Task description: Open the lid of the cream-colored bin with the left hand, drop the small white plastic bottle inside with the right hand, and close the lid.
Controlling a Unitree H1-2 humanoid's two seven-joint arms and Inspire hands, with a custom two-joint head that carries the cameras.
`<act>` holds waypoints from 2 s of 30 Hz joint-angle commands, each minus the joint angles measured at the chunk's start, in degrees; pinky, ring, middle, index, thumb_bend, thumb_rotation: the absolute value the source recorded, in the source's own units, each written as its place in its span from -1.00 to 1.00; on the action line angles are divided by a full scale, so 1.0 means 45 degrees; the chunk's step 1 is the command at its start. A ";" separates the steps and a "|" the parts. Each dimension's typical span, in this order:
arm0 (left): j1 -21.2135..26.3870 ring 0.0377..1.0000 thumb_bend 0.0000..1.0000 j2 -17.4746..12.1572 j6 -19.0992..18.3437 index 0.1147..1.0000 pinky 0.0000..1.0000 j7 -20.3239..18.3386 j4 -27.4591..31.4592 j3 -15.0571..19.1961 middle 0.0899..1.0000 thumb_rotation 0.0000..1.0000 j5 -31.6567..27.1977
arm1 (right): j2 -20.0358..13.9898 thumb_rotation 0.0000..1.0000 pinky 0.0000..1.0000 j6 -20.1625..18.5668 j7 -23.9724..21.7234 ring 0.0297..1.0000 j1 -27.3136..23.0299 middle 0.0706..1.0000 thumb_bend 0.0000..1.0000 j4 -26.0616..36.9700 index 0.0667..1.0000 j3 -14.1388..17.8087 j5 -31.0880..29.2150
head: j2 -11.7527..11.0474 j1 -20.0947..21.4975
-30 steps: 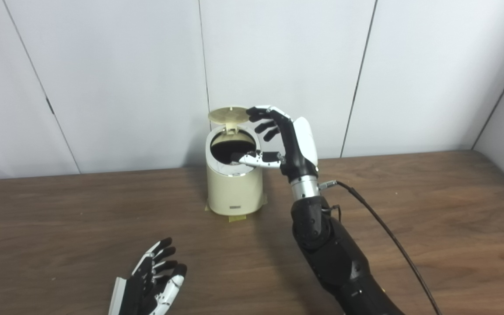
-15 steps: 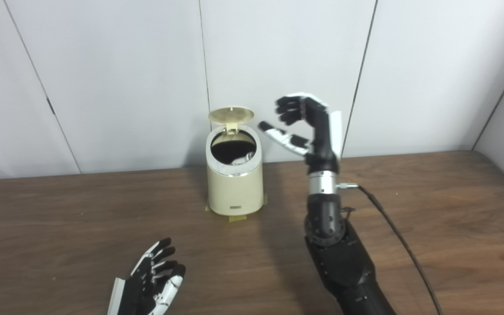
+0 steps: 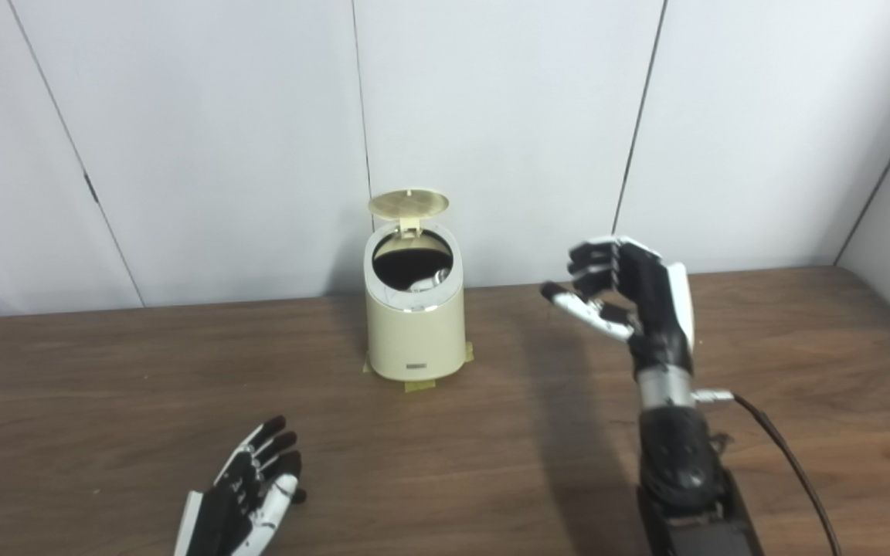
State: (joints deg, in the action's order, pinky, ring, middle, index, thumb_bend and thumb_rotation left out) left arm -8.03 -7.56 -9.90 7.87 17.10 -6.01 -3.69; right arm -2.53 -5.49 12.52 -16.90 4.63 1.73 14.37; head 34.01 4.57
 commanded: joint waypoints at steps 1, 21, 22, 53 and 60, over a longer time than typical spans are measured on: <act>0.0573 0.56 -0.09 0.0743 -0.0547 0.75 0.35 0.0006 0.0036 0.0363 0.63 0.01 -0.0156 | -0.0141 -1.00 -0.29 -0.0323 -0.0616 -0.22 0.0173 -0.10 0.03 0.0862 -0.01 0.0041 -0.0507 | -0.0021 -0.0035; 0.3518 0.70 -0.01 0.0581 -0.2275 0.79 0.57 -0.0962 0.0396 0.0554 0.75 0.26 0.0736 | -0.0089 0.82 0.54 -0.1093 -0.3122 0.70 0.4148 0.72 -0.11 0.2671 0.71 0.0378 -0.3834 | -0.0320 -0.1191; 0.3620 0.70 -0.01 0.0545 -0.2389 0.81 0.59 -0.1021 0.0412 0.0519 0.75 0.31 0.0877 | -0.0069 0.89 0.52 -0.0959 -0.3083 0.70 0.4242 0.72 -0.14 0.2613 0.70 0.0395 -0.3803 | -0.0336 -0.1226; 0.8518 0.74 0.13 0.0560 -0.2431 0.75 0.70 -0.1325 -0.1632 0.0967 0.75 0.42 0.1900 | 0.0189 0.86 0.53 0.1630 -0.3005 0.67 0.5281 0.67 -0.04 0.0895 0.65 0.0197 -0.4121 | -0.2154 -0.2186; 0.9304 0.73 0.17 0.0588 -0.2357 0.76 0.71 -0.1397 -0.2327 0.0898 0.77 0.38 0.2220 | 0.0141 0.84 0.53 0.1820 -0.3022 0.64 0.5157 0.66 -0.06 0.0845 0.67 0.0163 -0.3976 | -0.2118 -0.2075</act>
State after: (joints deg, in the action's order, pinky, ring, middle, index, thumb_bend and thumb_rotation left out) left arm 30.55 -4.71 -22.10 1.59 6.41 -1.87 5.51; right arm -2.07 0.24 -0.63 5.64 9.36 2.87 -3.59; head 24.43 -4.75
